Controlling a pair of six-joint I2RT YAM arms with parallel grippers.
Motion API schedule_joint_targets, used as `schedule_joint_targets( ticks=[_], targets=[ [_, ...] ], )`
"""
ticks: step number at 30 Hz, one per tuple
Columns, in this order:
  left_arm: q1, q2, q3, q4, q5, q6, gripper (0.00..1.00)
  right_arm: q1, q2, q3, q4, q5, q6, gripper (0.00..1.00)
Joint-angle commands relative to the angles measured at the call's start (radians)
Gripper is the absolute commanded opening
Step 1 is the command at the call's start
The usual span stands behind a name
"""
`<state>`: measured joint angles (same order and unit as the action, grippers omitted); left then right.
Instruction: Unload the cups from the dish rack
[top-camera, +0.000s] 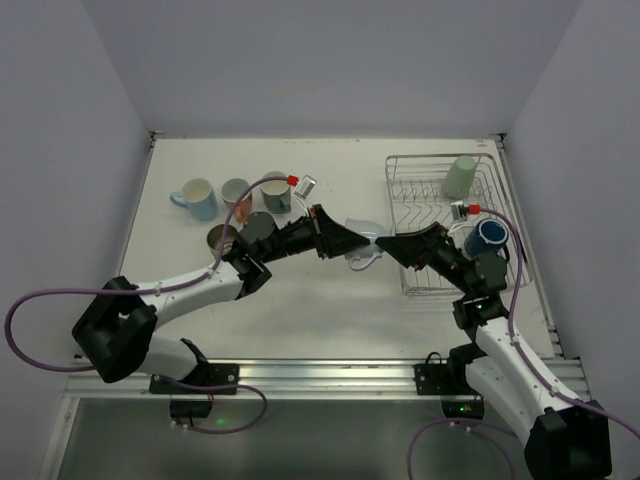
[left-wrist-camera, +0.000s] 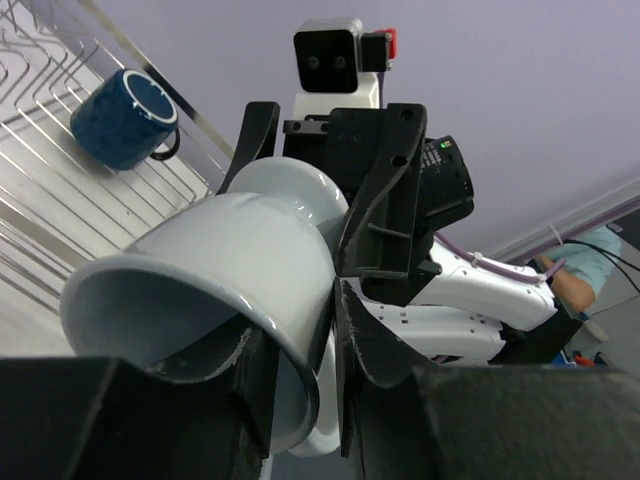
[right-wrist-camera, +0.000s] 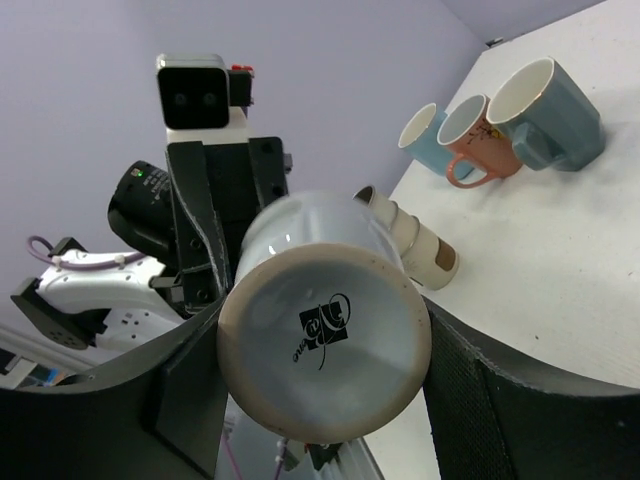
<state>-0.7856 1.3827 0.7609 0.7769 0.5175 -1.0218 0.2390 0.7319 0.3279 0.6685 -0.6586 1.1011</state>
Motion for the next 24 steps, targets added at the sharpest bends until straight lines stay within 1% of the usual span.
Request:
schedule_joint_targets(
  ticks=[1,2,3,4,5,6,7,8,9,10,11,12,13,14,15,16,17,18,19,20,21,22,24],
  targets=[
    [-0.009,-0.019,-0.005,0.151,0.047,-0.018,0.23,0.028,0.04,-0.007,0.144,0.033,0.046,0.08],
    [-0.009,-0.024,-0.006,0.153,0.044,-0.017,0.16,0.036,0.061,-0.007,0.152,0.031,0.046,0.14],
    [-0.009,-0.031,-0.014,0.148,0.039,0.005,0.01,0.037,0.07,-0.006,0.163,0.03,0.046,0.23],
    [-0.007,-0.056,-0.014,0.131,0.03,0.021,0.0,0.039,0.078,-0.006,0.163,0.03,0.045,0.35],
    [-0.006,-0.071,-0.009,0.074,0.009,0.046,0.0,0.039,0.084,-0.006,0.158,0.037,0.04,0.62],
    [-0.006,-0.092,0.004,0.032,-0.007,0.108,0.0,0.039,0.081,-0.003,0.117,0.042,0.02,0.74],
    [-0.003,-0.131,0.023,-0.11,-0.054,0.15,0.0,0.039,0.074,0.014,0.074,0.053,-0.004,0.85],
    [-0.003,-0.149,0.047,-0.211,-0.088,0.204,0.0,0.039,0.049,0.028,0.018,0.092,-0.032,0.99],
    [-0.001,-0.175,0.12,-0.317,-0.135,0.323,0.0,0.039,0.037,0.055,-0.095,0.115,-0.091,0.99],
    [-0.001,-0.18,0.167,-0.432,-0.245,0.38,0.0,0.039,0.028,0.071,-0.146,0.135,-0.119,0.99],
    [-0.001,-0.182,0.208,-0.64,-0.307,0.435,0.0,0.039,0.015,0.089,-0.202,0.17,-0.144,0.99],
    [-0.001,-0.177,0.288,-0.722,-0.371,0.527,0.0,0.037,0.011,0.103,-0.249,0.192,-0.174,0.99],
    [0.0,-0.157,0.325,-0.805,-0.483,0.564,0.0,0.039,0.008,0.129,-0.332,0.211,-0.229,0.99],
    [0.003,-0.142,0.356,-0.943,-0.522,0.597,0.0,0.039,0.008,0.138,-0.366,0.226,-0.25,0.99],
    [0.006,-0.123,0.414,-0.991,-0.578,0.642,0.0,0.039,0.008,0.145,-0.415,0.252,-0.283,0.99],
    [0.008,-0.078,0.44,-1.031,-0.641,0.664,0.0,0.039,0.008,0.152,-0.429,0.261,-0.299,0.99],
    [0.008,-0.05,0.465,-1.095,-0.664,0.681,0.0,0.039,0.008,0.154,-0.44,0.269,-0.308,0.99],
    [0.008,-0.018,0.518,-1.123,-0.68,0.706,0.0,0.037,0.008,0.155,-0.452,0.28,-0.32,0.99],
    [0.006,0.049,0.543,-1.146,-0.692,0.716,0.0,0.039,0.003,0.154,-0.455,0.287,-0.326,0.99],
    [0.008,0.085,0.567,-1.185,-0.698,0.724,0.0,0.039,0.001,0.155,-0.458,0.287,-0.33,0.99],
    [0.008,0.125,0.622,-1.206,-0.709,0.739,0.0,0.039,-0.002,0.155,-0.463,0.284,-0.334,0.99],
    [0.008,0.197,0.649,-1.235,-0.732,0.744,0.0,0.039,-0.009,0.154,-0.468,0.286,-0.339,0.99],
    [0.008,0.263,0.716,-1.249,-0.766,0.762,0.0,0.037,-0.019,0.151,-0.484,0.289,-0.356,0.99]
  ],
)
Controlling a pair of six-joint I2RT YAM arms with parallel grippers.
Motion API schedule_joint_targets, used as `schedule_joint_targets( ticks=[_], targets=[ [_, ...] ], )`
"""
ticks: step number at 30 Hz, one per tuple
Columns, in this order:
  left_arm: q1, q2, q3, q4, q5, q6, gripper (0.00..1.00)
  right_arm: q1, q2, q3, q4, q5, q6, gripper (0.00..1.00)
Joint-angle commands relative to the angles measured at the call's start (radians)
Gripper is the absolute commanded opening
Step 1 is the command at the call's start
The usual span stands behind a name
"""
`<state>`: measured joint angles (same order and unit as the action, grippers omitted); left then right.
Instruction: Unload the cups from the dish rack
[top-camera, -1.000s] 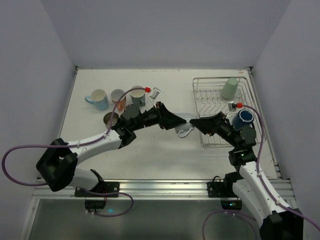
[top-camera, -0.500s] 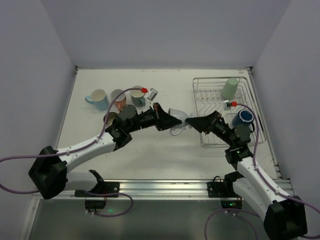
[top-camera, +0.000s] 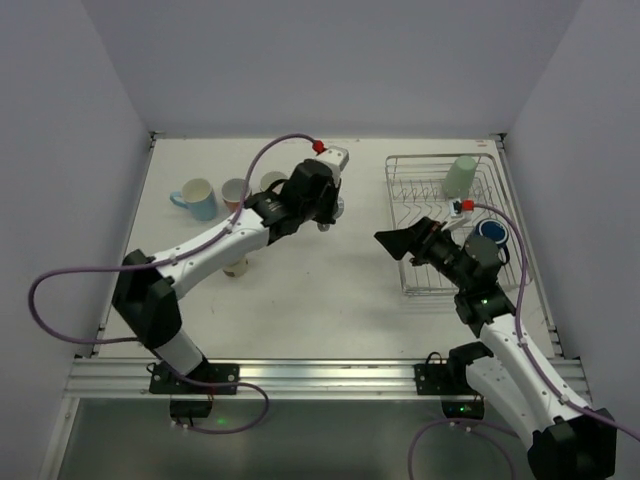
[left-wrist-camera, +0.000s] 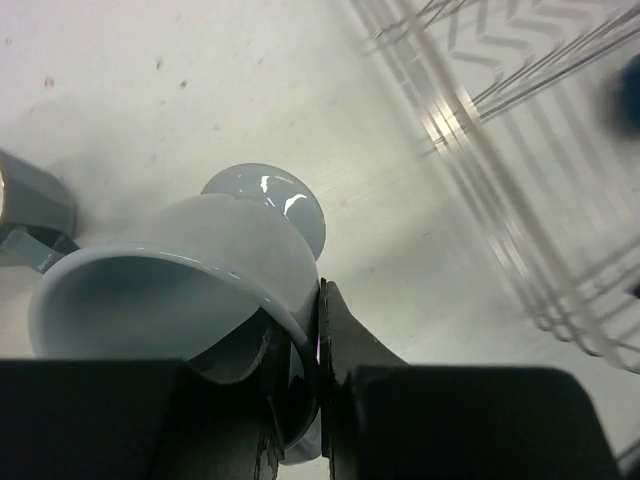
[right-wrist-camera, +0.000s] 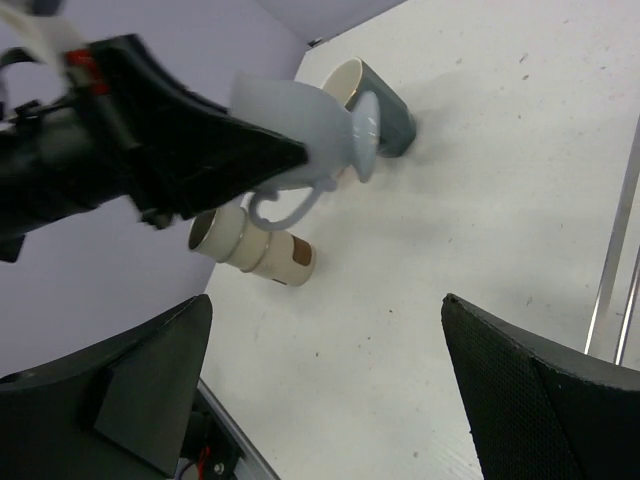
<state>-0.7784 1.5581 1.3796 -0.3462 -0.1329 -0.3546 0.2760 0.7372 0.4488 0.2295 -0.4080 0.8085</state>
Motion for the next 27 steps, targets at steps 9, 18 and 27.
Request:
schedule_joint_targets(
  ticks=[9,18,27],
  targets=[
    [0.053,0.425,0.415,-0.23,-0.142,0.149,0.0,0.0,-0.065,0.011,-0.087,0.031,-0.101,0.99],
    [0.099,0.602,0.536,-0.307,-0.148,0.2,0.0,0.0,-0.055,0.011,-0.091,0.037,-0.115,0.99],
    [0.125,0.634,0.57,-0.321,-0.14,0.229,0.29,0.002,-0.064,0.034,-0.131,0.072,-0.126,0.99]
  ],
)
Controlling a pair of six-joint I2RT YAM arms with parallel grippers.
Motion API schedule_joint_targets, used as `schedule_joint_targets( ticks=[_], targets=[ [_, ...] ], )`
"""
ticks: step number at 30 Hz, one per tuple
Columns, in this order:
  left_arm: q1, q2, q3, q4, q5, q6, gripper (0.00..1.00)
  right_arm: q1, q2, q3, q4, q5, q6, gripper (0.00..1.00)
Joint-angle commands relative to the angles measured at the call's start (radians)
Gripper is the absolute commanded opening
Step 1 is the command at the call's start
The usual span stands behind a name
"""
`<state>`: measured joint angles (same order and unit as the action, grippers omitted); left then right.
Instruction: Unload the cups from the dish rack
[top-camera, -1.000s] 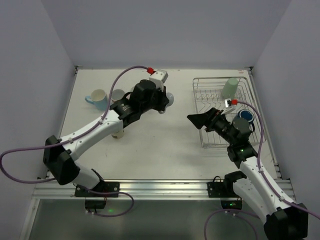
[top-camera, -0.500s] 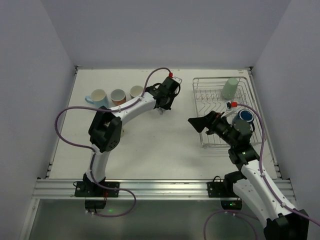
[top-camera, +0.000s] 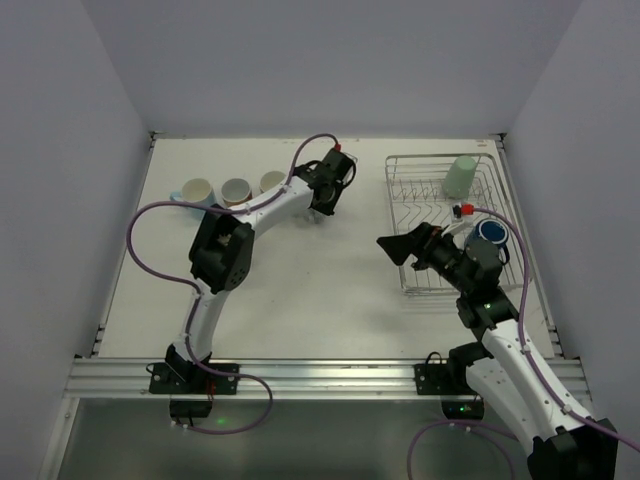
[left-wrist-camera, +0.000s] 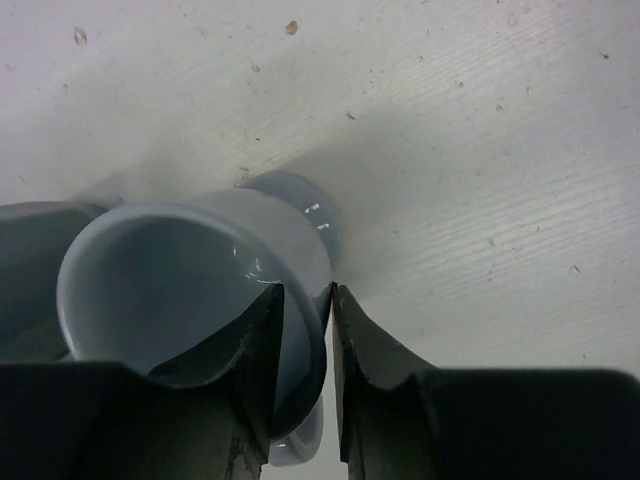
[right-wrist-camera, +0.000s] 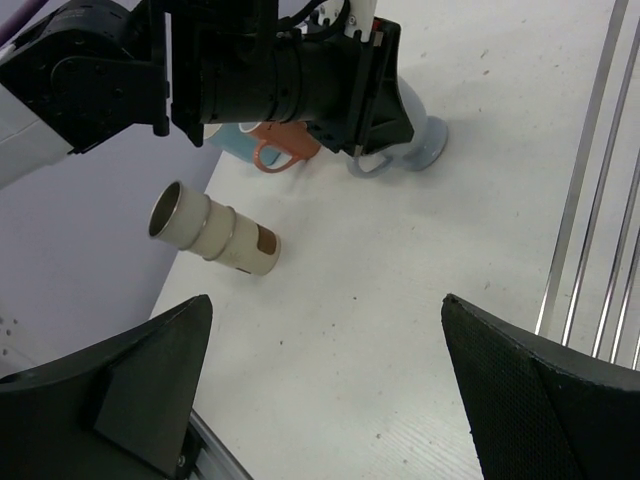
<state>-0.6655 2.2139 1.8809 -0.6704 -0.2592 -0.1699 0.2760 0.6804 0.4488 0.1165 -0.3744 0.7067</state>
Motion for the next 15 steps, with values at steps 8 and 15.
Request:
schedule_joint_targets(
  ticks=[8,15],
  targets=[
    [0.014,-0.118,0.054,0.043,0.012,0.027,0.69,0.002,0.022,0.125,-0.173,0.231,-0.071,0.99],
    [-0.012,-0.481,-0.195,0.324,0.223,-0.043,0.87,-0.039,0.099,0.174,-0.264,0.67,-0.108,0.99]
  ],
)
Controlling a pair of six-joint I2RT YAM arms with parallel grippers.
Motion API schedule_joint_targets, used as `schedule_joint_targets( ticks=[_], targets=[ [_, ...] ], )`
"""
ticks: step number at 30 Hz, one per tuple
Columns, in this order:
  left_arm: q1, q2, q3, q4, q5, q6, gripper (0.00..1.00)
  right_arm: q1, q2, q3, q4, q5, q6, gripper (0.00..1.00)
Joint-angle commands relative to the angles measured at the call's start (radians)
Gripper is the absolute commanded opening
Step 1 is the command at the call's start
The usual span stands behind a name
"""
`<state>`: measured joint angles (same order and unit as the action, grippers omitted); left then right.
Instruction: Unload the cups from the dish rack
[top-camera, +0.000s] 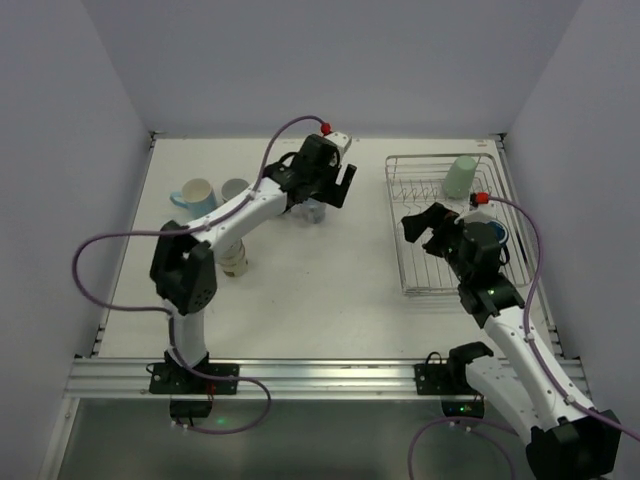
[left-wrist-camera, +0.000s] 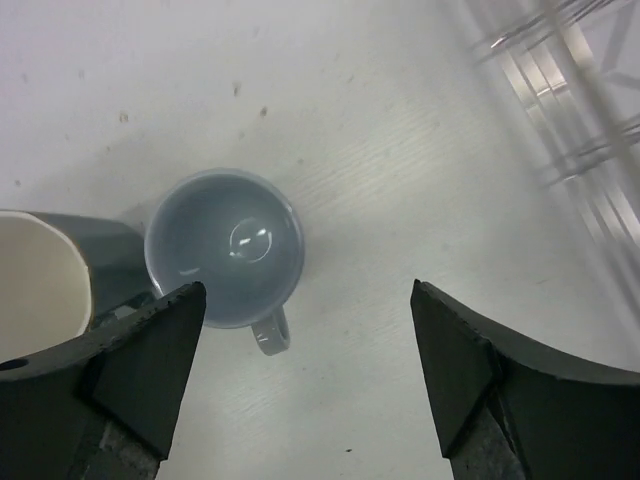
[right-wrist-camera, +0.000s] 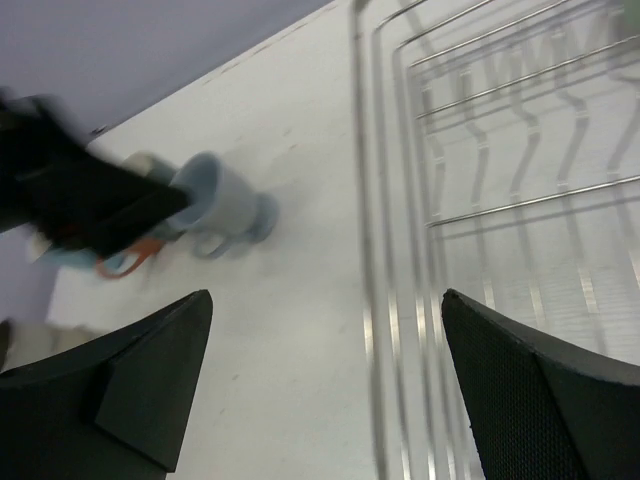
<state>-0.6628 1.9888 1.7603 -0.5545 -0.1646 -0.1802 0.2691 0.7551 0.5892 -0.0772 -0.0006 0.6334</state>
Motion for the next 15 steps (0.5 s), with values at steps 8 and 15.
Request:
schedule_joint_targets(
  ticks=[8,15],
  targets=[
    [-0.073,-0.834,-0.606,0.515,0.381,-0.192,0.96,-0.209,0.076,0.092,-0.111,0.503,-0.121,0.99],
    [-0.077,-1.128,-0.791,0.312,0.343,-0.124,0.99,-0.35,0.194,0.116,-0.116,0.536,-0.155,0.99]
  ],
)
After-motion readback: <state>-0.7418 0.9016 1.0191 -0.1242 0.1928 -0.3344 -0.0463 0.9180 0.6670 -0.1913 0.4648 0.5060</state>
